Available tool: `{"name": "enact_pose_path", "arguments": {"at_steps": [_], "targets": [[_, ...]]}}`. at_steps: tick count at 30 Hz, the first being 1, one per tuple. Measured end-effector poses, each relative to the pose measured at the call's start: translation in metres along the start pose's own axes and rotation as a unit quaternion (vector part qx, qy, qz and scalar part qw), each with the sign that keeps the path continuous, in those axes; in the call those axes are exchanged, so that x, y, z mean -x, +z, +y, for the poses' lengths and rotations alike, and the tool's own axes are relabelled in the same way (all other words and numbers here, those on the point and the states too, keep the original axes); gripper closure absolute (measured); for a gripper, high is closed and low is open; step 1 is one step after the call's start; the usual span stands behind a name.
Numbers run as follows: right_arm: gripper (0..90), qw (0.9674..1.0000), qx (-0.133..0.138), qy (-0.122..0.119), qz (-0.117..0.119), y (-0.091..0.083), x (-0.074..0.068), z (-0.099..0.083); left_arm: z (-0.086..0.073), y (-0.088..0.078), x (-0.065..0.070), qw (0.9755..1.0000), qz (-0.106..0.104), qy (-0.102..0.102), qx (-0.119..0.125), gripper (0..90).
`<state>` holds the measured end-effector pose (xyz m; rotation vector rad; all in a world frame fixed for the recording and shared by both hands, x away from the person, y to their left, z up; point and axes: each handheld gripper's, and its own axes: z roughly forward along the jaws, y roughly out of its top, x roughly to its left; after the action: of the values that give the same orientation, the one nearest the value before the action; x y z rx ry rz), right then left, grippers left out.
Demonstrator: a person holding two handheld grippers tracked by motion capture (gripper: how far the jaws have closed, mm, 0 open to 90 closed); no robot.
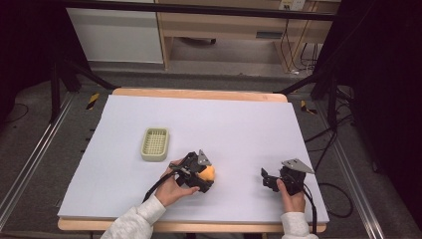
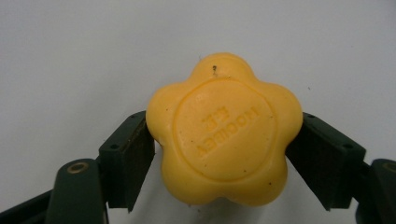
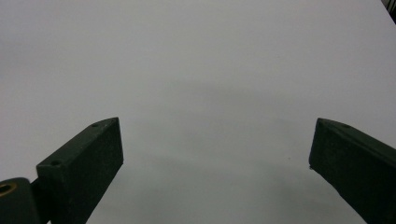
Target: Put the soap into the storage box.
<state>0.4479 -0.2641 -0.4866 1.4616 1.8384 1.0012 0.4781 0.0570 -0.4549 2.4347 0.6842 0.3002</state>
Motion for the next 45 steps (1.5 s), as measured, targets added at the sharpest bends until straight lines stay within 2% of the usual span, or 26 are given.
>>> {"name": "enact_pose_path", "arguments": {"at_steps": [10,17,22,33,45], "targets": [[3.4,1.0000,0.000,0.000,0.000,0.000,0.000,0.000,0.003,-0.012,-0.002,0.9999,0.003,-0.004,0.011,24.8],[3.4,1.0000,0.000,0.000,0.001,0.000,0.000,0.000,0.005,-0.030,-0.011,0.9990,0.007,-0.024,0.038,24.8],[3.4,1.0000,0.000,0.001,0.002,0.000,0.000,0.000,0.005,-0.038,-0.016,0.9984,0.011,-0.031,0.047,24.8],[3.4,1.0000,-0.002,0.002,0.003,0.000,0.000,0.000,0.003,-0.063,-0.034,0.9959,0.031,-0.054,0.065,24.8],[3.4,1.0000,-0.002,0.001,0.003,0.000,0.000,0.000,-0.003,-0.078,-0.052,0.9922,0.055,-0.081,0.078,24.8]]}}
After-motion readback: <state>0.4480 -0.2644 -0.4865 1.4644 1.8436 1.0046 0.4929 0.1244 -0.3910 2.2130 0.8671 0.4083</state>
